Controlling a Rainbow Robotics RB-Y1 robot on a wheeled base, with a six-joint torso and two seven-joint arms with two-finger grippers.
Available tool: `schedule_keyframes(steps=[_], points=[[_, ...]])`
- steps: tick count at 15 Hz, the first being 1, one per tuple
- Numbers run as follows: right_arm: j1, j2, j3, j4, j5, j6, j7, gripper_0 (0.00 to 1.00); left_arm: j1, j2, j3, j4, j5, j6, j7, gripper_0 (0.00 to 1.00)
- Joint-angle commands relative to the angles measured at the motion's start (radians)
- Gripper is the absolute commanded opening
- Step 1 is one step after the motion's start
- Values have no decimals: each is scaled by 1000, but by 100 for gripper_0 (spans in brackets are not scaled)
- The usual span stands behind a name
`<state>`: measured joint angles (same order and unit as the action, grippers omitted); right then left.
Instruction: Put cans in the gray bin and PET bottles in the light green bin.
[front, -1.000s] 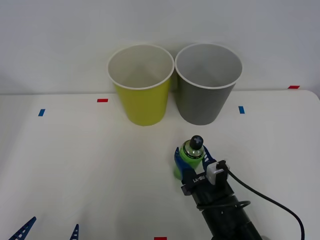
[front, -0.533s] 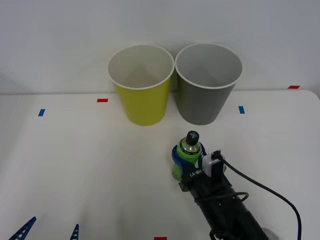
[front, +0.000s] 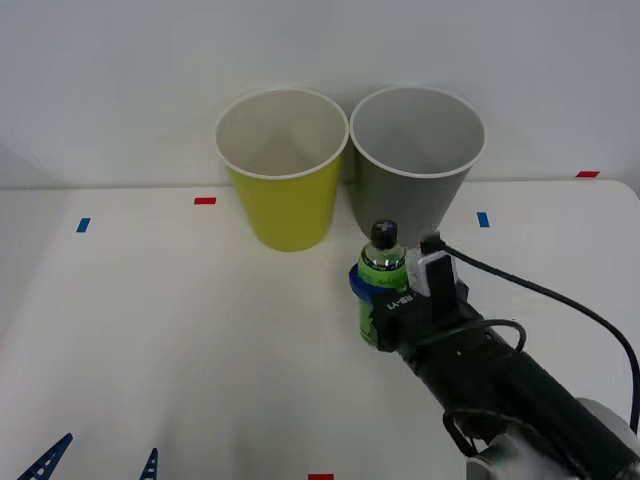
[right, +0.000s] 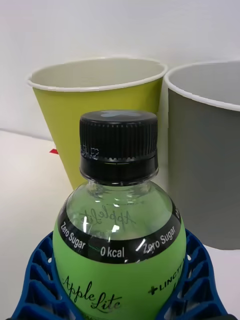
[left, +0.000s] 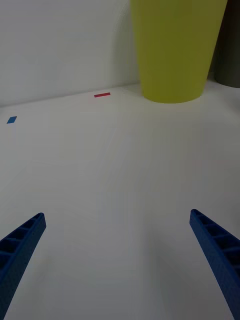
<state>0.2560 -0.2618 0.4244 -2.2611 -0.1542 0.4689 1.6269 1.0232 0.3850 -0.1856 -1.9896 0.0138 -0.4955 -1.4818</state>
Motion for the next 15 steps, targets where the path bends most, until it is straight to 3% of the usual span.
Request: schedule_keyframes(steps=[1, 5, 8, 12, 15], points=[[-126, -40, -32, -178, -8, 327, -24, 8, 0, 0, 0, 0, 0, 0, 0, 100], [-245, -68, -36, -195, -47, 372, -104, 7, 0, 0, 0, 0, 0, 0, 0, 100], [-394, -86, -49, -198, -61, 499, -108, 6, 0, 0, 0, 0, 0, 0, 0, 100], [-541, -102, -147, -196, -223, 559, -133, 4, 0, 0, 0, 0, 0, 0, 0, 100], [-633, -116, -165, -153, -260, 557, -156, 0, 0, 0, 0, 0, 0, 0, 0, 100]])
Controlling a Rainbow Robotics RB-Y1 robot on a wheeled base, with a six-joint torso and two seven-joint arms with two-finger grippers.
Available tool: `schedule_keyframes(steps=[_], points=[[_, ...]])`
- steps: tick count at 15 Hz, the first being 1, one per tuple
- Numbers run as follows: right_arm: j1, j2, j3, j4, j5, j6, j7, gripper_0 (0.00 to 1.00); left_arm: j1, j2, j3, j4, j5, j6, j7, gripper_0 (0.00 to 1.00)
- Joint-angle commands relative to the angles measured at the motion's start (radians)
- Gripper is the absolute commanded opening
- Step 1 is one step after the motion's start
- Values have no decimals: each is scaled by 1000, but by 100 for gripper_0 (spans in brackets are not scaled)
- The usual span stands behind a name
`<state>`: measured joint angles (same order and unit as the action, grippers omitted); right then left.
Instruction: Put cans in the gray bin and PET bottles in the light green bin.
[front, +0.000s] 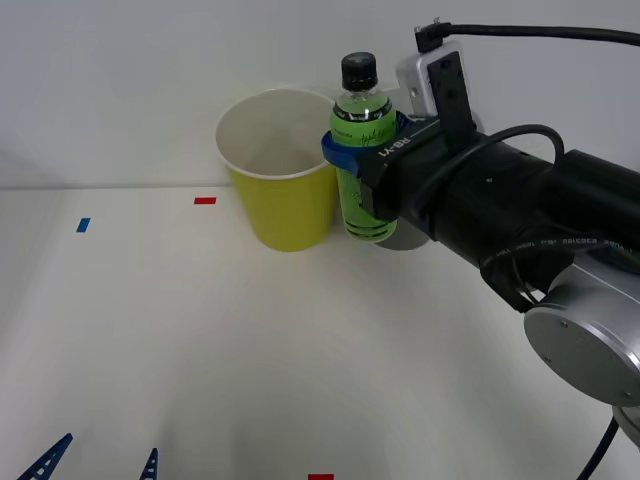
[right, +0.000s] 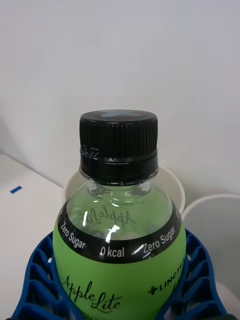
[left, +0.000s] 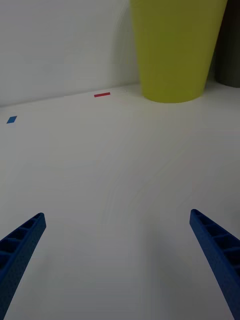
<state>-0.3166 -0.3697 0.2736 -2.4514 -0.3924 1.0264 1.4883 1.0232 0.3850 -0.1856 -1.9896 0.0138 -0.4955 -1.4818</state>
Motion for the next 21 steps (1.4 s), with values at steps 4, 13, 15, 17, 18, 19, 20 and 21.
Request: schedule_keyframes(steps=[4, 13, 15, 17, 18, 19, 20, 21], points=[[-256, 21, -14, 250, -43, -98, -48, 0, 0, 0, 0, 0, 0, 0, 0, 100], [-463, 115, 39, 660, 38, -396, -51, 0, 0, 0, 0, 0, 0, 0, 0, 100], [-481, 127, 67, 770, 64, -509, -53, 0, 0, 0, 0, 0, 0, 0, 0, 100], [-513, 144, 76, 836, 67, -529, -54, 0, 0, 0, 0, 0, 0, 0, 0, 100], [-524, 150, 76, 858, 67, -529, -56, 0, 0, 0, 0, 0, 0, 0, 0, 100], [-532, 163, 76, 871, 66, -531, -60, 0, 0, 0, 0, 0, 0, 0, 0, 100], [-536, 169, 78, 876, 63, -529, -66, 0, 0, 0, 0, 0, 0, 0, 0, 100], [-539, 170, 84, 874, 58, -529, -72, 0, 0, 0, 0, 0, 0, 0, 0, 100]])
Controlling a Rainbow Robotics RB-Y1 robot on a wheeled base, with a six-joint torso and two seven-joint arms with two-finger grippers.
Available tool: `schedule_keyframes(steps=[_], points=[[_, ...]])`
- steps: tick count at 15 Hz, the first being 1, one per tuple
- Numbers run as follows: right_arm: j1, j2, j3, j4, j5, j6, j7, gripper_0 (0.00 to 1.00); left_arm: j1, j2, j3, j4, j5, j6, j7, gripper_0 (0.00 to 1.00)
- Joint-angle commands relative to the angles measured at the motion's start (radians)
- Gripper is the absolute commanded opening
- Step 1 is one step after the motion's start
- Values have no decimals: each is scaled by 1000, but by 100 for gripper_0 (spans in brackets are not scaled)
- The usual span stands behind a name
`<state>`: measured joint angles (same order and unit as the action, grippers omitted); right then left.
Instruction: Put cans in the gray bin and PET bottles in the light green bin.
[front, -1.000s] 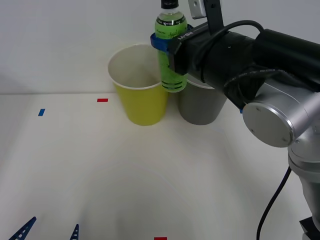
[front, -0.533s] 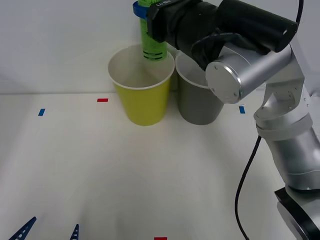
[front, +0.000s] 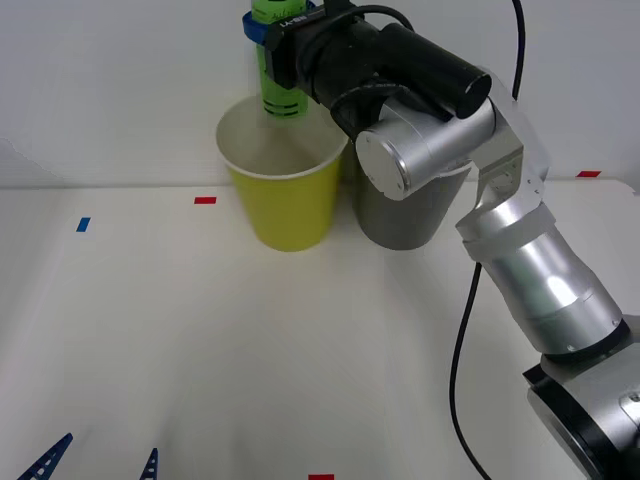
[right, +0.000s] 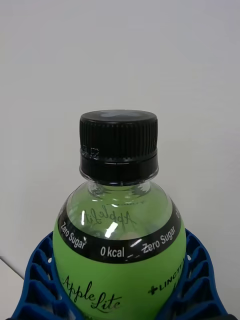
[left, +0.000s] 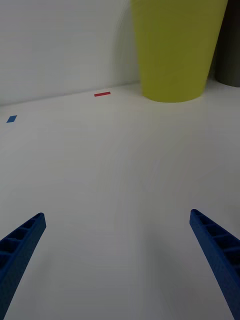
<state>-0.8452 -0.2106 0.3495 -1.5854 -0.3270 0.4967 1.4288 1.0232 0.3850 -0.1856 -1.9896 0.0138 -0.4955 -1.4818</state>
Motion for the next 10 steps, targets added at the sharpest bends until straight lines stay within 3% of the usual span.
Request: schedule_keyframes(steps=[1, 4, 5, 6, 7, 8, 10], points=[[-11, 11, 11, 8, -9, -1, -14, 0, 0, 0, 0, 0, 0, 0, 0, 100], [-11, 16, 16, 10, -9, 0, -22, 0, 0, 0, 0, 0, 0, 0, 0, 100], [-11, 14, 14, 8, 0, -1, -27, 24, 0, 0, 0, 0, 0, 0, 0, 100], [-11, 16, 14, 8, 28, -1, -30, 60, 0, 0, 0, 0, 0, 0, 0, 100], [-11, 19, 16, 10, 36, -1, -33, 72, 0, 0, 0, 0, 0, 0, 0, 100], [-11, 23, 14, 10, 37, 0, -33, 78, 0, 0, 0, 0, 0, 0, 0, 100], [-9, 34, 9, 8, 37, 0, -24, 80, 0, 0, 0, 0, 0, 0, 0, 100]])
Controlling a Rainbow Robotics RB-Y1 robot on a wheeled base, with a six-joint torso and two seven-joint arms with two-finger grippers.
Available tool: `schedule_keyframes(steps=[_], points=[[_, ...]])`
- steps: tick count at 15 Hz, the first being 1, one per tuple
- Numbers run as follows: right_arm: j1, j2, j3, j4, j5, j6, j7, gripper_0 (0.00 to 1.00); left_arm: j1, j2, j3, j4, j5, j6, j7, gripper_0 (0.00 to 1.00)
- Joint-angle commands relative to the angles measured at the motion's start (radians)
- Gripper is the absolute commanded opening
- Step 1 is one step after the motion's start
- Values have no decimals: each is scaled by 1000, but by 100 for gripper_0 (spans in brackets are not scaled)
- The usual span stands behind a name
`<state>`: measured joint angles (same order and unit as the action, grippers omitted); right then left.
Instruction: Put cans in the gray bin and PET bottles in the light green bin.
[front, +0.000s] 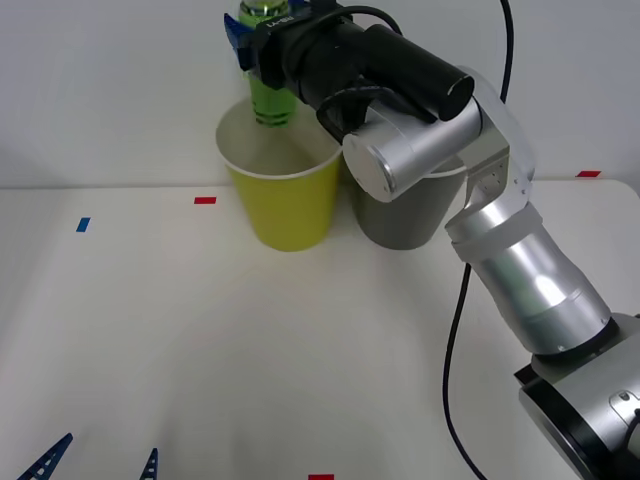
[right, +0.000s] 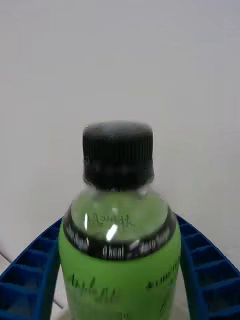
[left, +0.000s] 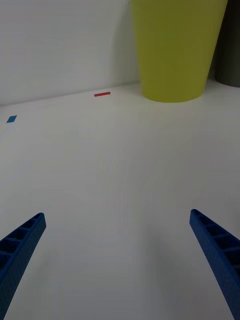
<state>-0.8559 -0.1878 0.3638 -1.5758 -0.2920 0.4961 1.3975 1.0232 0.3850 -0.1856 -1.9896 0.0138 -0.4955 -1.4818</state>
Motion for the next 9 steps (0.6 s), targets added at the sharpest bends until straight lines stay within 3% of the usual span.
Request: schedule_keyframes(steps=[1, 3, 9], points=[[3, 13, -6, -3, 4, 1, 15, 80, 0, 0, 0, 0, 0, 0, 0, 100], [37, 5, -8, -24, 19, 1, 29, 80, 0, 0, 0, 0, 0, 0, 0, 100], [322, -154, 46, -313, -1, 1, 31, 80, 0, 0, 0, 0, 0, 0, 0, 100]])
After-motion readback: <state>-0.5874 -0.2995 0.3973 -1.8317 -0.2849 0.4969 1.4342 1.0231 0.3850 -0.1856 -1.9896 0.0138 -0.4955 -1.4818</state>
